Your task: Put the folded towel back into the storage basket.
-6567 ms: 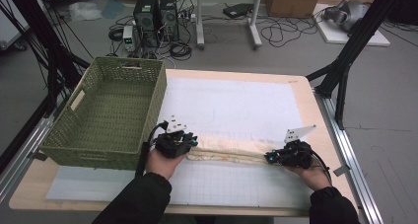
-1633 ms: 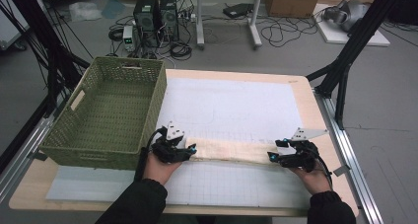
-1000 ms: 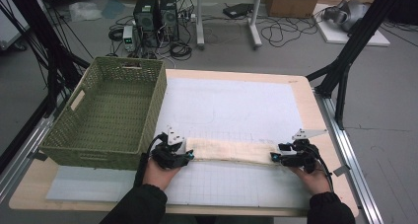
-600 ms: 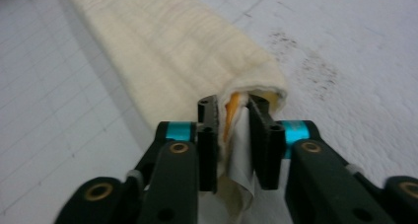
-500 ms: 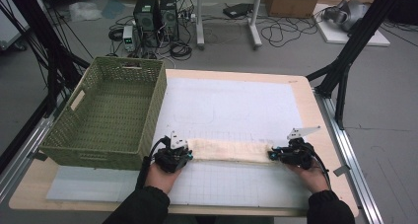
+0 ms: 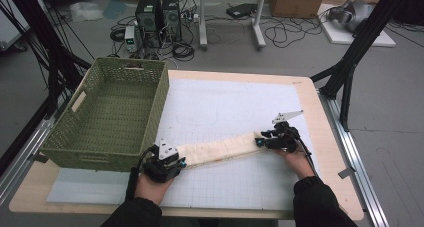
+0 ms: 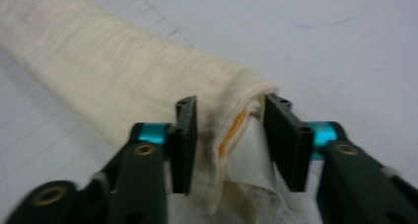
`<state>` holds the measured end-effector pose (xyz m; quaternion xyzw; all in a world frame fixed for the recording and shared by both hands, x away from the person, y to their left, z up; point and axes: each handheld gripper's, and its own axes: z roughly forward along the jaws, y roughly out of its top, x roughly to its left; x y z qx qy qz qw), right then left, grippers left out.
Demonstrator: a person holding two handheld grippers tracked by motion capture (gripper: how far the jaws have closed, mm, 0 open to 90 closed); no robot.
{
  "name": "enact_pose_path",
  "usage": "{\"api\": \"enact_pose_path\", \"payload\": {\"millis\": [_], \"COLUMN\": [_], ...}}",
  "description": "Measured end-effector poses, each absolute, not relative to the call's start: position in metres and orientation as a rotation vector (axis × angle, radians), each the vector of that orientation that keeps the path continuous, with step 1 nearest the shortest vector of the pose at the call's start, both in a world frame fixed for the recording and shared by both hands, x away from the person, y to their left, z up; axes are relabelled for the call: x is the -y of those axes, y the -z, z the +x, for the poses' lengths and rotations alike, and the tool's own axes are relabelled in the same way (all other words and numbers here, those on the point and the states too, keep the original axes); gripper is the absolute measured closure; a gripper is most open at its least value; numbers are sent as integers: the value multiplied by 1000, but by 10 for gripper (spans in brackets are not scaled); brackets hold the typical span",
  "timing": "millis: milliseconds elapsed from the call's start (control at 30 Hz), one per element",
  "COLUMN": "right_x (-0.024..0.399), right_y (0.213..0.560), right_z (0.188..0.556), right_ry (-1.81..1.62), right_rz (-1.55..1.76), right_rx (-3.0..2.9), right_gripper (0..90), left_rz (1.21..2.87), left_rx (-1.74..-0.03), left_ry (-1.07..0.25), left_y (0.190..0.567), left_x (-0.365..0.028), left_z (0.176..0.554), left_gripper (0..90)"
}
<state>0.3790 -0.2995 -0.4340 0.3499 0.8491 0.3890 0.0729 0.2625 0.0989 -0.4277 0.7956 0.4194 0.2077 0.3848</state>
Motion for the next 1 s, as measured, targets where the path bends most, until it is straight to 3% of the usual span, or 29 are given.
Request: {"api": "enact_pose_path", "payload": {"millis": [67,200,333,467,667,1000], "right_x": [304,305,301,300,308,326], "right_y": [426,417,420,434,438,429], "right_z": [374,367,362,361,357,338], "right_ry": [-1194,-1215,-1202,-1124,-1147,-1166], "right_rz": [1052,1014,982,1004,1056,1060], "right_rx": [-2495,-2461,-2504,-2573,-2554,-2491], "right_gripper": [516,584,715,733,673,437], "left_rz": [2019,2002,2017,2030,2047,2099], "left_rx": [-1062,-1048,-1013,-960,-845,-716], "left_ry": [-537,-546,-541,-507,-451,-381], "left_y": [424,418,413,409,403,408], "left_x": [-99,-100,-99,-93,-72,-44], "left_z": [262,262,265,274,292,315], "left_gripper": [604,578,579,580,554,504]}}
